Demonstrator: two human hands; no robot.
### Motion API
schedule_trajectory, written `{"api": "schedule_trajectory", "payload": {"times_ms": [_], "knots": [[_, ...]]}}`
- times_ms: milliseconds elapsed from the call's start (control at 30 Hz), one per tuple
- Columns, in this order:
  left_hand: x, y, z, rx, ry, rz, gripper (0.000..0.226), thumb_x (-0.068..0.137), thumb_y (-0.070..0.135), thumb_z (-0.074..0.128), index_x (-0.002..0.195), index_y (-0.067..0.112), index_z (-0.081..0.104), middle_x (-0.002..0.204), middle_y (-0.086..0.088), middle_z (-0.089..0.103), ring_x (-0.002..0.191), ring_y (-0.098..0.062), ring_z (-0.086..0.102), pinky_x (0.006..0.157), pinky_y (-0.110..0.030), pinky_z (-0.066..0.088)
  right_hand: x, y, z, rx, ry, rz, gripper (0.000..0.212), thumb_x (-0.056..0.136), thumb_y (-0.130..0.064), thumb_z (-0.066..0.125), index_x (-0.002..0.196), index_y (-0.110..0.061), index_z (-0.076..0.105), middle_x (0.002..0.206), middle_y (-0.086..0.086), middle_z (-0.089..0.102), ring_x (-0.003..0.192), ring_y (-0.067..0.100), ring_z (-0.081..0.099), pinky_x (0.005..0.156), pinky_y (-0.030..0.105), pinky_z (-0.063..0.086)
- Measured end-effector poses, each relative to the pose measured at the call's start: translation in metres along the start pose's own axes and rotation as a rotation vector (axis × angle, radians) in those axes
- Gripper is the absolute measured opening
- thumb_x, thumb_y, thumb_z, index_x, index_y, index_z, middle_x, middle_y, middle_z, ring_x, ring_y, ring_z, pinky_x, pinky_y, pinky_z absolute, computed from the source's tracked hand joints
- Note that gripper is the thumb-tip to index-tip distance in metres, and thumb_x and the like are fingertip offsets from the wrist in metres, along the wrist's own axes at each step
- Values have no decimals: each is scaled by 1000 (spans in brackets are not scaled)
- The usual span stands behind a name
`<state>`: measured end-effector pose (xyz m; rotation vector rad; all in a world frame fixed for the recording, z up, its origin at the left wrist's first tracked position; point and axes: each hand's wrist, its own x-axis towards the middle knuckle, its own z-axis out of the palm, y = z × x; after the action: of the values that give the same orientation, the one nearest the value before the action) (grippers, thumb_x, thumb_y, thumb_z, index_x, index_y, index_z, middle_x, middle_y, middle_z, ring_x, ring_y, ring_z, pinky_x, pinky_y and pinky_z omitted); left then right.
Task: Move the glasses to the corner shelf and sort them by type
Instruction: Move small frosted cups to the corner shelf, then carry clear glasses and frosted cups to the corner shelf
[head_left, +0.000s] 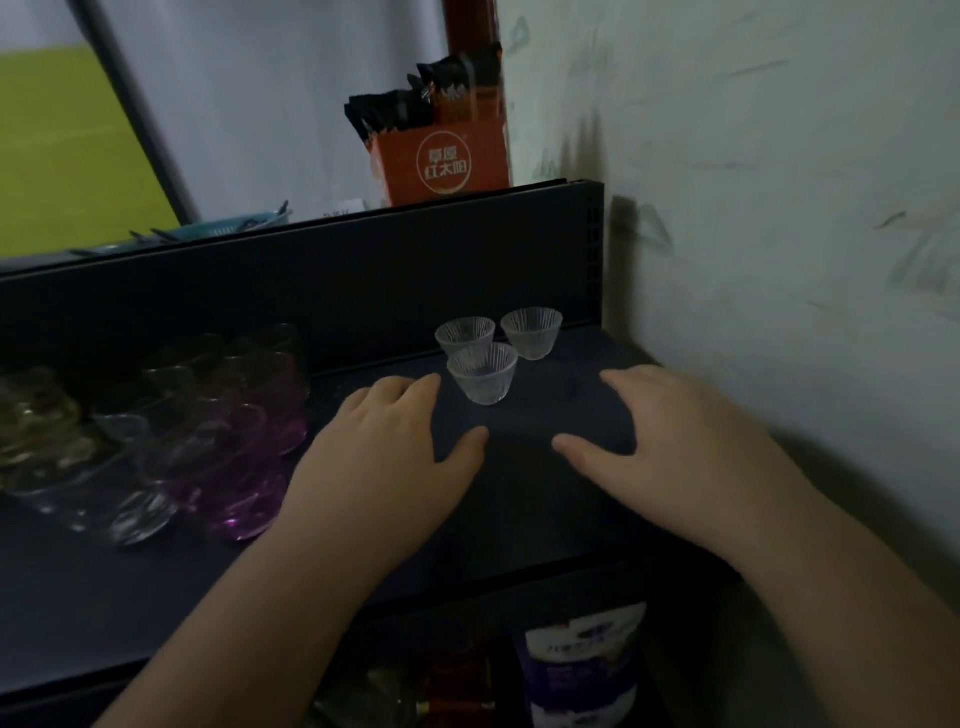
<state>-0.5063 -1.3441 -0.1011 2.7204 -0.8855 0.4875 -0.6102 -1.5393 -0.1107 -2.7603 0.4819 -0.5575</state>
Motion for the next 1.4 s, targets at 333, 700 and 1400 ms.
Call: {"api": "schedule_trajectory", "payload": {"times_ms": [333, 700, 1400], "knots": [[-75, -41, -59, -53, 74, -11, 88, 76, 77, 20, 151, 32, 27, 154, 16, 31, 138, -4, 29, 106, -21, 22, -35, -72, -6, -12, 21, -120, 76, 82, -82, 31, 128, -26, 54, 128, -8, 57, 115, 13, 51, 95, 32, 43], [-179, -201, -125, 108, 105, -263, 88, 81, 79, 26, 152, 27, 26, 155, 10, 32, 141, -11, 24, 110, -28, 25, -75, -249, 32, -11, -39, -336, 83, 83, -82, 27, 148, -32, 38, 142, -12, 47, 127, 11, 45, 100, 32, 42], [-327, -410, -181, 254, 110, -599, 99, 80, 80, 31, 155, 18, 14, 159, -3, 23, 146, -22, 17, 114, -37, 24, -119, -490, 123, 27, -119, -598, 81, 86, -79, 31, 153, -32, 28, 148, -10, 41, 132, 13, 40, 103, 35, 41]]}}
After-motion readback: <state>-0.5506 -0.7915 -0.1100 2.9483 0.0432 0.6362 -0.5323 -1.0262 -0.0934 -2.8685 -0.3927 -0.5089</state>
